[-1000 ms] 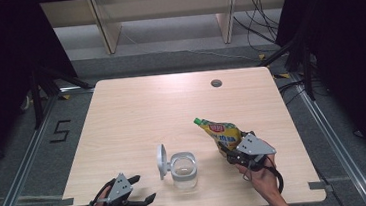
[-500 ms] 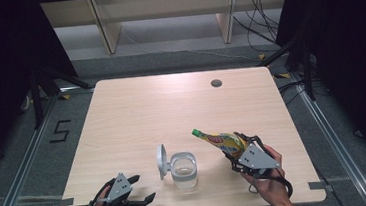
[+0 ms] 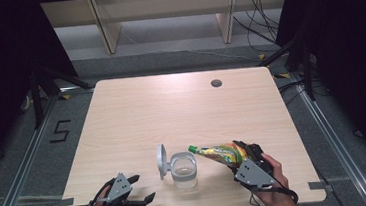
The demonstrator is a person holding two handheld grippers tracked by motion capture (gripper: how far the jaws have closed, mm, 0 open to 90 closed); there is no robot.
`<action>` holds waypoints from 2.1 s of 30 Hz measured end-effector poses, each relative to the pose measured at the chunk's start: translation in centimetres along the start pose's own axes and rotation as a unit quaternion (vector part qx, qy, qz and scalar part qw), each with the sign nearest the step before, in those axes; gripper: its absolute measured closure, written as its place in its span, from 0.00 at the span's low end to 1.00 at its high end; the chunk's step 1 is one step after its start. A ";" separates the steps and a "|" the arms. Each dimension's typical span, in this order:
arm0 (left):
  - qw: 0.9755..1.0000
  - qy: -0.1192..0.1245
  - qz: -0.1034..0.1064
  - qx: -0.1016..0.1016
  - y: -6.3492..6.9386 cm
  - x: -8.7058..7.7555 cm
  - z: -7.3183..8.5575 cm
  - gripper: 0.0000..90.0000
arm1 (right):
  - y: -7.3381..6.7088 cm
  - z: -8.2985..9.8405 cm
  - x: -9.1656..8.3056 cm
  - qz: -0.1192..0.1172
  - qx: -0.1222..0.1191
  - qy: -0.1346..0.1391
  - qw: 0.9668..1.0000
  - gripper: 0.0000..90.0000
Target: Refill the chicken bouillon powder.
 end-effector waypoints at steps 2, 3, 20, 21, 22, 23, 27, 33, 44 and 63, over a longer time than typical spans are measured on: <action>1.000 -0.001 -0.002 0.005 -0.1 0.0 0.0 0.22 | -0.2 -0.1 -0.1 0.002 -0.010 -0.001 1.000 0.43; 1.000 -0.002 -0.002 0.006 -0.1 0.0 0.0 0.22 | -0.2 -0.1 -0.1 0.006 -0.017 -0.004 1.000 0.43; 1.000 -0.003 -0.001 0.010 -0.1 0.0 0.0 0.22 | -0.9 -0.7 -0.6 0.066 -0.108 -0.039 0.991 0.43; 1.000 -0.004 -0.002 0.011 -0.1 0.0 0.0 0.22 | -0.8 -0.8 -0.5 0.070 -0.117 -0.032 0.990 0.43; 1.000 -0.002 -0.002 0.010 -0.1 0.1 0.0 0.22 | -0.8 -0.8 -0.5 0.071 -0.122 -0.035 0.989 0.43; 1.000 -0.004 -0.002 0.011 -0.1 0.1 0.0 0.22 | -0.9 -0.8 -0.6 0.072 -0.119 -0.041 0.989 0.43; 1.000 -0.004 -0.001 -0.004 0.1 0.1 0.1 0.22 | -0.9 -1.0 -0.5 0.089 -0.159 -0.043 0.982 0.43; 1.000 -0.004 0.003 -0.005 0.2 0.2 0.0 0.22 | -1.3 -0.9 -0.5 0.096 -0.167 -0.056 0.980 0.43; 1.000 -0.005 0.003 -0.004 0.2 0.2 0.0 0.22 | -1.4 -1.4 -0.3 0.120 -0.221 -0.060 0.966 0.45; 1.000 -0.010 0.000 0.012 0.0 0.3 0.0 0.22 | -0.9 -2.6 -0.6 0.166 -0.306 -0.072 0.935 0.45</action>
Point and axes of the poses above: each handheld gripper's, and its own axes: x roughly forward along the jaws, z roughly out of its underside, y roughly to its right, the point moved 6 cm from there along x, roughly forward along the jaws, and after that the axes turned 12 degrees about -y, right-handed, at the moved point
